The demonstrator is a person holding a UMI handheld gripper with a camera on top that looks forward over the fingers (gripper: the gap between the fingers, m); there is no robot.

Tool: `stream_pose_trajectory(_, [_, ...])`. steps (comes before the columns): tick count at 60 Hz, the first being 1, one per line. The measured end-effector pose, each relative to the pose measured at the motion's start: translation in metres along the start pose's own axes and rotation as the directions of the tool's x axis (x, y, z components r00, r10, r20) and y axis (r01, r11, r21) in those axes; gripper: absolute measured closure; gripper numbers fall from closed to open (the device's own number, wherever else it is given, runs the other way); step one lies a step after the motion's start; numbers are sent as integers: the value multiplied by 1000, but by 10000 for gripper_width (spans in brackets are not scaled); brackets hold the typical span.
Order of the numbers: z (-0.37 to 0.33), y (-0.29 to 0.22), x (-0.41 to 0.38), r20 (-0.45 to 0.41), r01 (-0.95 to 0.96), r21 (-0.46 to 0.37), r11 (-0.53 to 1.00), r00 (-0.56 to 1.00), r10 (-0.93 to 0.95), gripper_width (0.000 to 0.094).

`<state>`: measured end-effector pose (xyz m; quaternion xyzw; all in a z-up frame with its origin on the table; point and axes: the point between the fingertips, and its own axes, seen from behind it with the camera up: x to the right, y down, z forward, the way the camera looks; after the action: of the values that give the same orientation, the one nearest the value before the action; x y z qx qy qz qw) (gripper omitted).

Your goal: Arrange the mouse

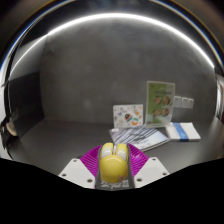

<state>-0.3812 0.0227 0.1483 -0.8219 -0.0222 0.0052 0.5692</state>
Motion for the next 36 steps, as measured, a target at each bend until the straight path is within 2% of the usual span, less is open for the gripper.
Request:
stream_pose_trajectory(3, [9,27,-18,-2,11,-33,999,1000,-11,560])
stream_pose_trajectory(5, [24,57,-21,-6,20,-82,996,1000,-21,560])
stream_pose_trajectory(12, [41,121,-34,27,-17,-196,981,999,22,558])
stream_pose_trajectory(21, [49,145,-25,-3,22,-241,970,1000,-23,525])
stream_pose_trajectory(24, [48,145,-24,2,10,-251,968,1000,-10,466])
stream_pose_trajectory(25, [49,146,-24,2,4,-258,966,1000,-4,394])
stream_pose_trajectory(28, [47,152,-25,4,-12,-292,956,1000,14,320])
stream_pose_trajectory(29, [45,154,-25,2,-20,-300,954,1000,22,342])
stream_pose_trajectory(30, [43,154,-25,3,-28,-303,953,1000,30,248])
stream_pose_trajectory(35, [20,151,-28,22,-53,-309,950,998,63,39])
stream_pose_trajectory(36, [15,149,-27,31,-52,-305,951,997,65,71])
